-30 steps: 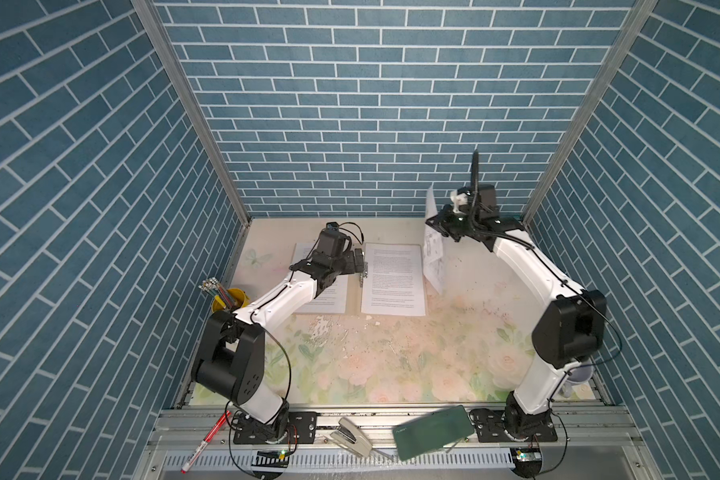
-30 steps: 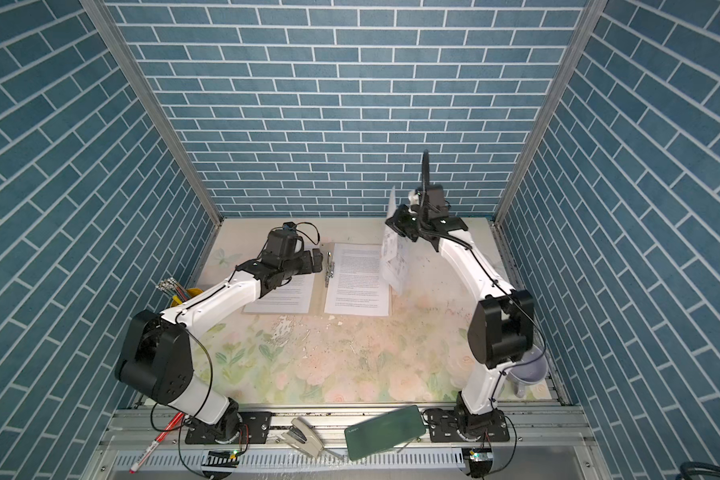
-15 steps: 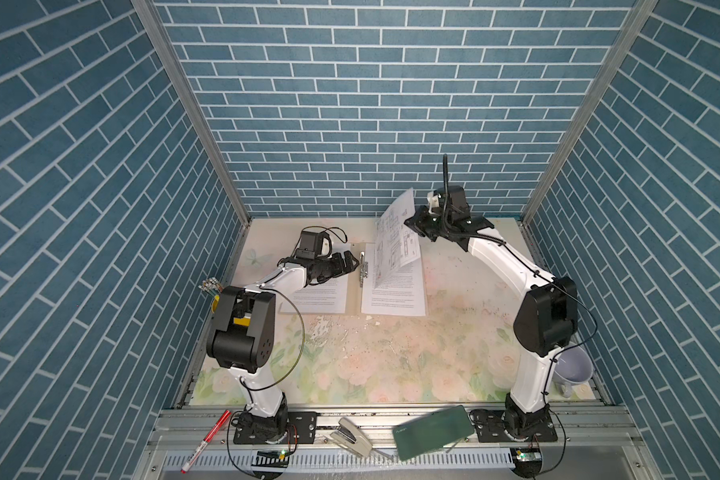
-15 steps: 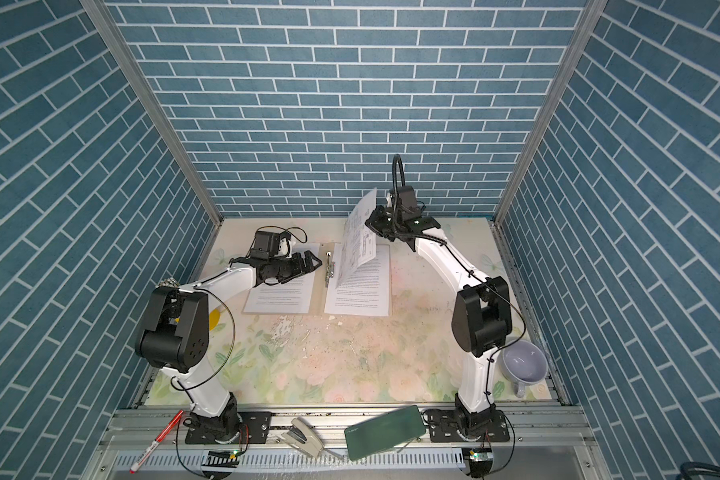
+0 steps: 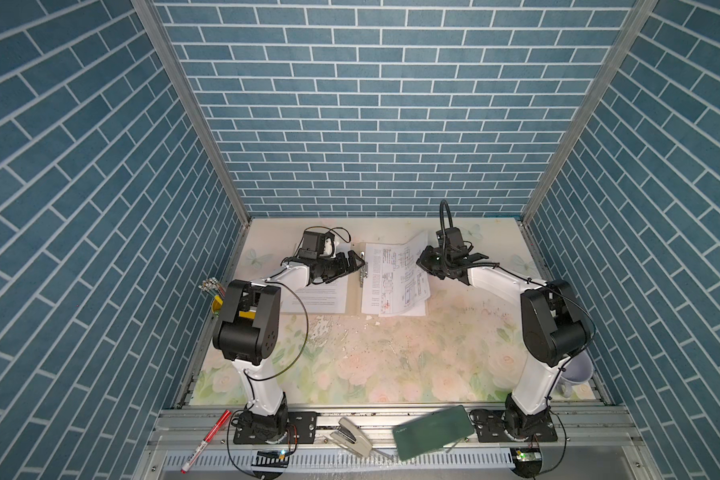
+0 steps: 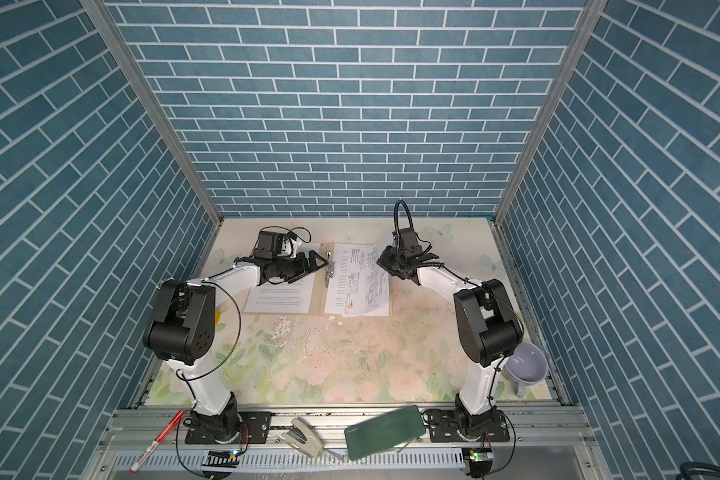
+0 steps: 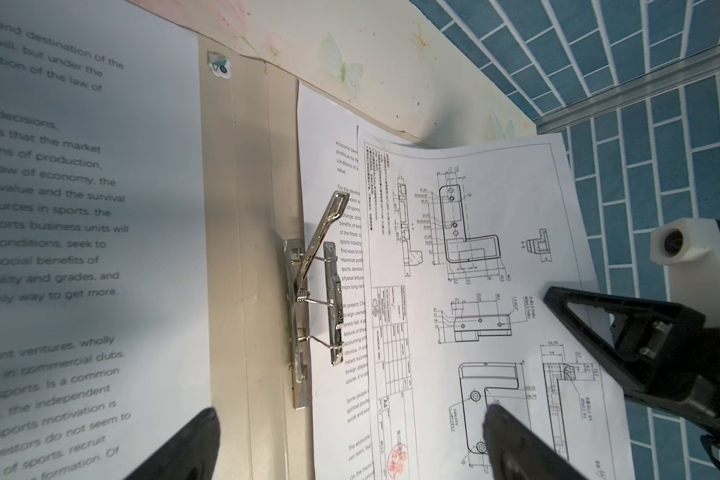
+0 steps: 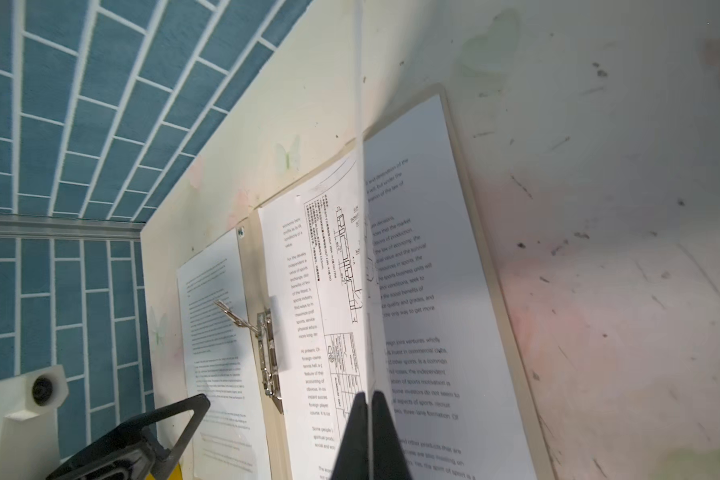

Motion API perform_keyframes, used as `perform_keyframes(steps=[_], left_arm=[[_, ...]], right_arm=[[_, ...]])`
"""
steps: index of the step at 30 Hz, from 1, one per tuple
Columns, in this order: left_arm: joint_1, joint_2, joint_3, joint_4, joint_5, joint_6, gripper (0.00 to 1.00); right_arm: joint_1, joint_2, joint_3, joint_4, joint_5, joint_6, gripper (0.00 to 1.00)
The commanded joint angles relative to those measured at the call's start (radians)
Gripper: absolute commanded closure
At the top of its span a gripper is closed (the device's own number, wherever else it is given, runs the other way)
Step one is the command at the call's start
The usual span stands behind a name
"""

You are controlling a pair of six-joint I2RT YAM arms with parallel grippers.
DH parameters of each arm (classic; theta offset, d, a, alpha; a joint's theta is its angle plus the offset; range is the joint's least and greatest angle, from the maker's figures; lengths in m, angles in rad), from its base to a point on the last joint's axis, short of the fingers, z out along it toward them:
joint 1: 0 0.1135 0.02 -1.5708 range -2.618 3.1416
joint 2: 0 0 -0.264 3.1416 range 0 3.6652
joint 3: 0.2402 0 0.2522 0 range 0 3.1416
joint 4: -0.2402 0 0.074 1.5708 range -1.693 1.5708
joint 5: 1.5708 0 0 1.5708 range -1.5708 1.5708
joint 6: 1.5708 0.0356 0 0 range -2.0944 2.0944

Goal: Put the files into the folder
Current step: 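Lower the drawing sheet onto the clipped stack with the right gripper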

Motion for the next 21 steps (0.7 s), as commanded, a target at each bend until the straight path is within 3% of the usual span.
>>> perform_keyframes(steps=[1,21], left_arm=[[0.002,0.025,0.019,0.017,0.023,0.004,0.01],[-0.008,0.057,0.011,0.032,0.064,-0.012,0.00]], right_arm=[[0.005,0.041,-0.028,0.083,0.024,-0.031,1.00],[0.024,0.141,0.012,0.163,-0.068,-0.089,1.00]])
